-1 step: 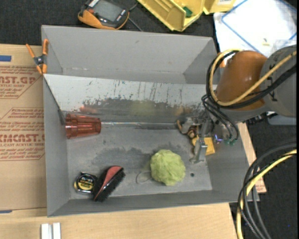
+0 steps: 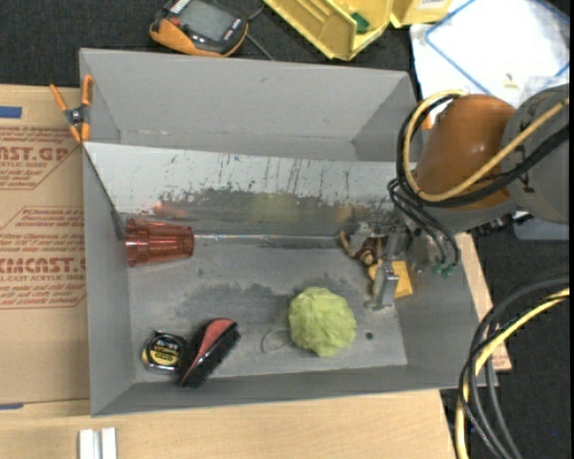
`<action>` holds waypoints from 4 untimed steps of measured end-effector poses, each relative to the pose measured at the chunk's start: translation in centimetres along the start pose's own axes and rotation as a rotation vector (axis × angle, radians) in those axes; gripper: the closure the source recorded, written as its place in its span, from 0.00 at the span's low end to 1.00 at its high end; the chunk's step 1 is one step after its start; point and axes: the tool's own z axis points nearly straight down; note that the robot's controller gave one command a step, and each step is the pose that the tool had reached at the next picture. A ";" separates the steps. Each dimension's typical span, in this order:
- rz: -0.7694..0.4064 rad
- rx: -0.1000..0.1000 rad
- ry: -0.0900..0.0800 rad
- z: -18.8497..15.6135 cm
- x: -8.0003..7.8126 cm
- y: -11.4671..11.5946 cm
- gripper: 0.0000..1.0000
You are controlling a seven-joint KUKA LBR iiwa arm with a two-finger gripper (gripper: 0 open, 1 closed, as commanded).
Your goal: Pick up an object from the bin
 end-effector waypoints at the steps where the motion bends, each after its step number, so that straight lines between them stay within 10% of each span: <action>1: -0.090 -0.001 0.005 1.1 5.9 5.1 0.00; 3: -0.033 -0.001 0.004 0.9 7.7 7.6 0.00; 4: -0.135 0.002 -0.018 7.3 7.2 8.7 0.00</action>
Offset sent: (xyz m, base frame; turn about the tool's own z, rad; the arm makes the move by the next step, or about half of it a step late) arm -0.0619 0.0630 -0.0103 -0.0122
